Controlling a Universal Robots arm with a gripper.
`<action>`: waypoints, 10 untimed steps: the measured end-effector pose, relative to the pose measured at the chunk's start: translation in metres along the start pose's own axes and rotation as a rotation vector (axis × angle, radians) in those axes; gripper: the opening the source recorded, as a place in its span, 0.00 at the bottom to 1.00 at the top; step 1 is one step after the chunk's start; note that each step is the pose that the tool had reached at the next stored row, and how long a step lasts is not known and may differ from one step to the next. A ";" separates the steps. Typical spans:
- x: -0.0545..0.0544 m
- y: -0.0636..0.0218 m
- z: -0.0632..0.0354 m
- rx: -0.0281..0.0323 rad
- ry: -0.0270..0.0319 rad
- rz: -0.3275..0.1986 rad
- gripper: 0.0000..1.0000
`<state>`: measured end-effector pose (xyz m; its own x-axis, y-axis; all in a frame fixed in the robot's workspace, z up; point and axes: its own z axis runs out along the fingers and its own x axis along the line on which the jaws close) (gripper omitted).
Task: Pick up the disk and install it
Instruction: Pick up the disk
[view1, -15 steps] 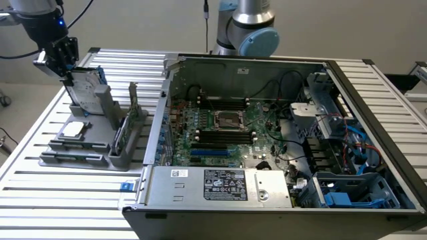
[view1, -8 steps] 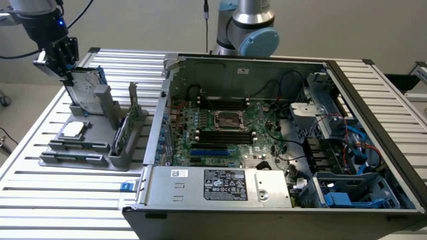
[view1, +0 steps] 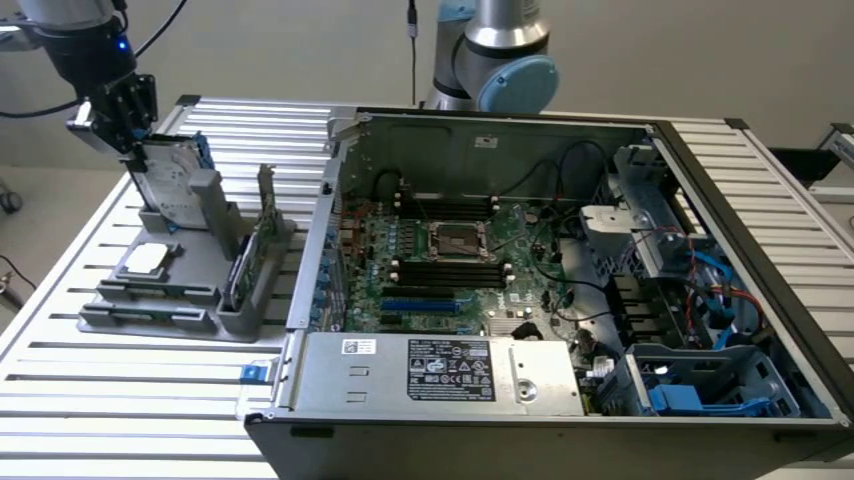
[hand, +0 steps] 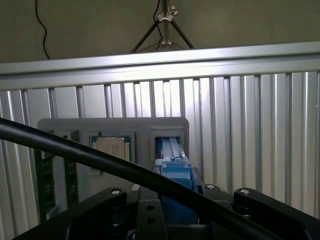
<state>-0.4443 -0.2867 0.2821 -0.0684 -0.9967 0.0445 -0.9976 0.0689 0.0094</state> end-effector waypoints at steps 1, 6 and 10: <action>0.000 -0.0002 -0.0002 0.0002 -0.0001 0.000 0.33; 0.000 -0.0006 -0.0030 0.0000 0.0000 0.000 0.33; 0.000 -0.0009 -0.0079 0.0001 0.0000 0.000 0.33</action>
<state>-0.4434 -0.2867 0.2900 -0.0685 -0.9967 0.0445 -0.9976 0.0689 0.0093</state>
